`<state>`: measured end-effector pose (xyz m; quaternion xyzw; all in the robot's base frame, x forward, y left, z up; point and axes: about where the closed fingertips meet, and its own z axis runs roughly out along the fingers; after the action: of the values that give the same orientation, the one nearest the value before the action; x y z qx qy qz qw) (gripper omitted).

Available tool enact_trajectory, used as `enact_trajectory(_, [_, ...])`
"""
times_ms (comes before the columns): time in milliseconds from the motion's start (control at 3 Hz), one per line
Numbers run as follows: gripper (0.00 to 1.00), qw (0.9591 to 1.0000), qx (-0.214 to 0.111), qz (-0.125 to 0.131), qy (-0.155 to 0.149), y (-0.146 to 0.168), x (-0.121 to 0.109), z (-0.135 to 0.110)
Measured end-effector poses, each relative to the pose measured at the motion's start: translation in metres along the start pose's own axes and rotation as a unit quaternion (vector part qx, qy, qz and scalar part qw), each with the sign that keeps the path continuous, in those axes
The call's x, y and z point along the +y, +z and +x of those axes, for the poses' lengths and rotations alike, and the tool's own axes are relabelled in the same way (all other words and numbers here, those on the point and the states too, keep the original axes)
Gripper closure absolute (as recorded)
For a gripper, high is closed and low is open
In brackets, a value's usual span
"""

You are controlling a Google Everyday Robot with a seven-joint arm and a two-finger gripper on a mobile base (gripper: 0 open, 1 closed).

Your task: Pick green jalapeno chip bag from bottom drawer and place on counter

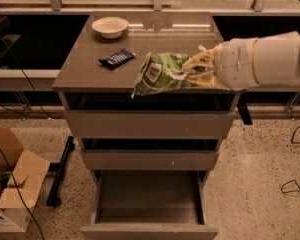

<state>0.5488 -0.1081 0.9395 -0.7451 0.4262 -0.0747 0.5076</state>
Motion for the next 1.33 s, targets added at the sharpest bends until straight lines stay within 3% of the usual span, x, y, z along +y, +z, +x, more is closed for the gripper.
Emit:
enact_trajectory(333, [1.00,0.9998,0.004,0.009,-0.020,0.008,-0.051,-0.003])
enact_trajectory(667, [0.97,0.9996,0.004,0.027,-0.004,0.030,-0.105,0.016])
enact_trajectory(1333, [0.51,0.9984,0.021,0.036,0.039,0.062,-0.146,0.063])
